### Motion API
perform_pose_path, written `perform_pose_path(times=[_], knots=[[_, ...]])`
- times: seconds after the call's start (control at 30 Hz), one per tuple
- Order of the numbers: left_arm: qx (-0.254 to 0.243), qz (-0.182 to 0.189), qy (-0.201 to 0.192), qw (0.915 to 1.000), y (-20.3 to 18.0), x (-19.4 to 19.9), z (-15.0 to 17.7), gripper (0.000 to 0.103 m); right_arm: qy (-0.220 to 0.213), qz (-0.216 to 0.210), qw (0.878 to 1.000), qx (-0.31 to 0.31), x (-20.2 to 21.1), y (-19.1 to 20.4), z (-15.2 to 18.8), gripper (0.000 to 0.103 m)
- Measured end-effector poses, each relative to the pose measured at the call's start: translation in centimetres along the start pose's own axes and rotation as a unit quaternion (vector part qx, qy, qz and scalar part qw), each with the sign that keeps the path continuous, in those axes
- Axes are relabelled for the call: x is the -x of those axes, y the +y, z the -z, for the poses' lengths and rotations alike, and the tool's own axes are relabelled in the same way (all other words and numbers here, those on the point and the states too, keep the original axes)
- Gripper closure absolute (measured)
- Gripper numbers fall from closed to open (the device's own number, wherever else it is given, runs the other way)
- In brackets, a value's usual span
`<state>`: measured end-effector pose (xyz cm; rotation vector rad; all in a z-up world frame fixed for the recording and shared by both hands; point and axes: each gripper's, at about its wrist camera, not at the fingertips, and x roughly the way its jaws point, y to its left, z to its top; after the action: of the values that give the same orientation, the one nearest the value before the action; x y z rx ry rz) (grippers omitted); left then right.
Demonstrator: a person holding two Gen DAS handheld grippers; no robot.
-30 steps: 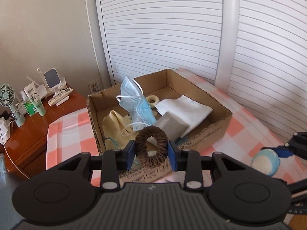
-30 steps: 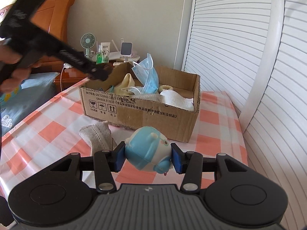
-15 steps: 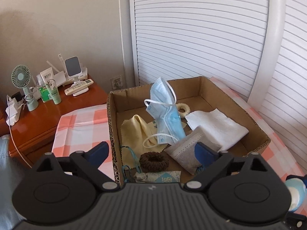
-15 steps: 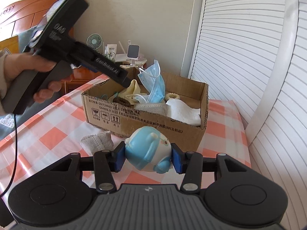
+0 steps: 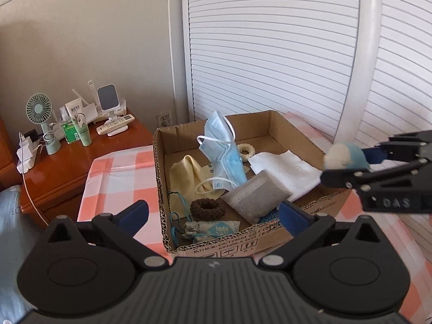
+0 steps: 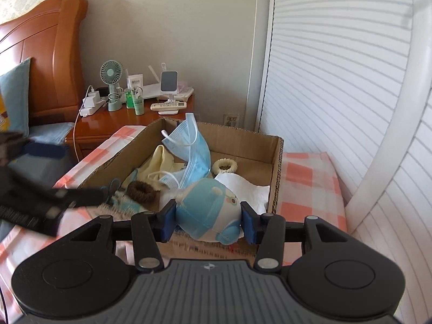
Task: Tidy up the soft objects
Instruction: 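Lower the plush toy into the box and open the right gripper, then move the right gripper to the grey lace-trimmed sachet and close on it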
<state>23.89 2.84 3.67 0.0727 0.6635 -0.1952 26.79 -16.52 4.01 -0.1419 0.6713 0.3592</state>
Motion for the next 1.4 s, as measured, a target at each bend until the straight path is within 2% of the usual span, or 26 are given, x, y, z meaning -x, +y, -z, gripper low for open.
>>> perform_pose_path(times=[0.23, 0.47, 0.5, 0.57, 0.6, 0.7, 0.83, 1.17, 1.4], knots=[[-0.004, 0.009, 0.015, 0.9998, -0.3, 0.6, 1.0, 0.001, 0.046, 0.002, 0.999, -0.009, -5.7, -1.0, -3.2, 0.049], [-0.002, 0.006, 0.031, 0.9995, -0.2, 1.3, 1.7, 0.001, 0.066, 0.027, 0.997, -0.018, -10.1, -1.8, -6.1, 0.047], [-0.002, 0.003, 0.031, 0.9995, -0.1, 1.4, 1.8, 0.001, 0.061, 0.036, 0.997, -0.02, -10.3, -1.8, -6.4, 0.043], [-0.002, 0.0, 0.033, 0.9994, 0.1, 1.6, 2.0, 0.001, 0.046, 0.056, 0.997, -0.023, -10.3, -1.9, -6.8, 0.004], [-0.001, -0.001, 0.034, 0.9994, 0.1, 1.7, 2.1, 0.001, 0.035, 0.063, 0.997, -0.026, -10.0, -1.9, -6.8, 0.0], [0.003, -0.003, 0.035, 0.9994, 0.3, 2.0, 2.3, 0.001, 0.031, 0.046, 0.998, -0.031, -9.0, -2.1, -6.7, 0.0], [0.011, -0.008, 0.034, 0.9993, 0.4, 2.5, 2.7, 0.001, 0.027, 0.045, 0.998, -0.023, -7.6, -1.4, -5.9, 0.0], [0.041, -0.013, 0.031, 0.9986, 0.6, 4.6, 4.2, 0.001, 0.021, 0.014, 0.999, -0.043, -1.8, 0.5, -1.9, 0.0], [0.042, -0.046, 0.025, 0.9977, 0.4, 5.9, 5.9, 0.001, 0.021, 0.011, 0.998, -0.055, 1.4, 2.7, 2.0, 0.0]])
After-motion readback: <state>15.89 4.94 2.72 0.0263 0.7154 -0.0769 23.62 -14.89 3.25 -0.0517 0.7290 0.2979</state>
